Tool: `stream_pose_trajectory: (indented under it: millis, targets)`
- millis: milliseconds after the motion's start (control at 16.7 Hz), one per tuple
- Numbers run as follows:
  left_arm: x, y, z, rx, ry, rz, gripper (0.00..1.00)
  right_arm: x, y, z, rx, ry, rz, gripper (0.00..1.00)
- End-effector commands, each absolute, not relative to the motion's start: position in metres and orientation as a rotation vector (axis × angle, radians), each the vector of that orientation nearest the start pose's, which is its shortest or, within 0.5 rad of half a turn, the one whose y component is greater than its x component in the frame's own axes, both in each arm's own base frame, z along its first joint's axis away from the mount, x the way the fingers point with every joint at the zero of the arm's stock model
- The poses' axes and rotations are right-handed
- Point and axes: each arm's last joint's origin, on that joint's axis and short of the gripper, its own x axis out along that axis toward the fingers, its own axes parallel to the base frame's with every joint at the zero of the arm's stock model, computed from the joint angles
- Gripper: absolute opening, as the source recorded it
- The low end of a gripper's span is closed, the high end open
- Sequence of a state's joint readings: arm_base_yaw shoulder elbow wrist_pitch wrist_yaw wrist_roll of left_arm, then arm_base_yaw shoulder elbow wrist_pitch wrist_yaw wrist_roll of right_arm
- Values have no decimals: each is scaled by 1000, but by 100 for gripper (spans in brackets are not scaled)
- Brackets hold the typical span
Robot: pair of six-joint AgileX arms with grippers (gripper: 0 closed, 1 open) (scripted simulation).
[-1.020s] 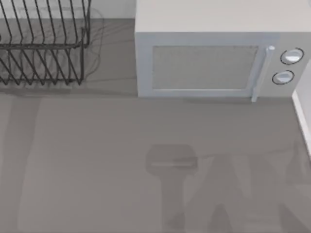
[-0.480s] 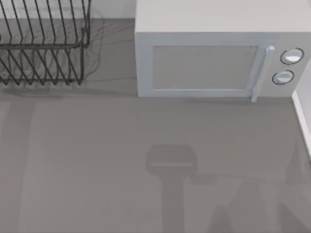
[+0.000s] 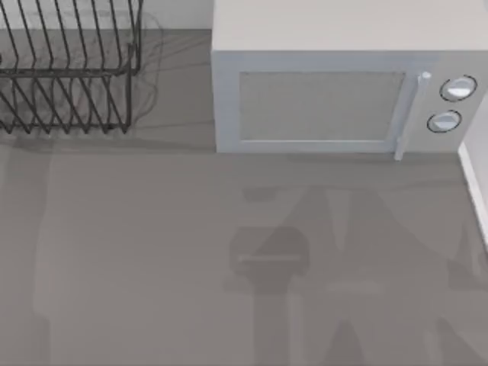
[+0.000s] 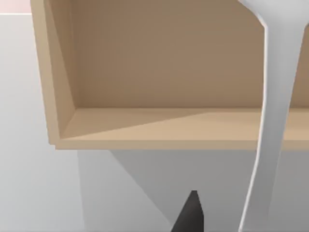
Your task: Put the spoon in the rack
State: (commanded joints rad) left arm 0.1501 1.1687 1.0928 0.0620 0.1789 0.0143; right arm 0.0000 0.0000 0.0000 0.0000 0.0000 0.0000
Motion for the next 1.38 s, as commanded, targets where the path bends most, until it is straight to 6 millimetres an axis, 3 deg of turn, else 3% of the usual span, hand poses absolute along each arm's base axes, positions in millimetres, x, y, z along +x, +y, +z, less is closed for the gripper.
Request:
stream_pose_trajectory:
  millis: [300,480,660,960,1380]
  targets:
    - [349,37,303,5,-18,-17,0,106,-1,160,0,0,0,100]
    - [372,31,255,4,-18,-19,0,106,-1,160,0,0,0,100]
    - [381,26,223,1,-2,-20,0,106,-1,160,0,0,0,100]
    - [381,25,218,0,0,-20,0,106,-1,160,0,0,0,100]
    - [381,25,218,0,0,-20,53,106,-1,160,0,0,0,100]
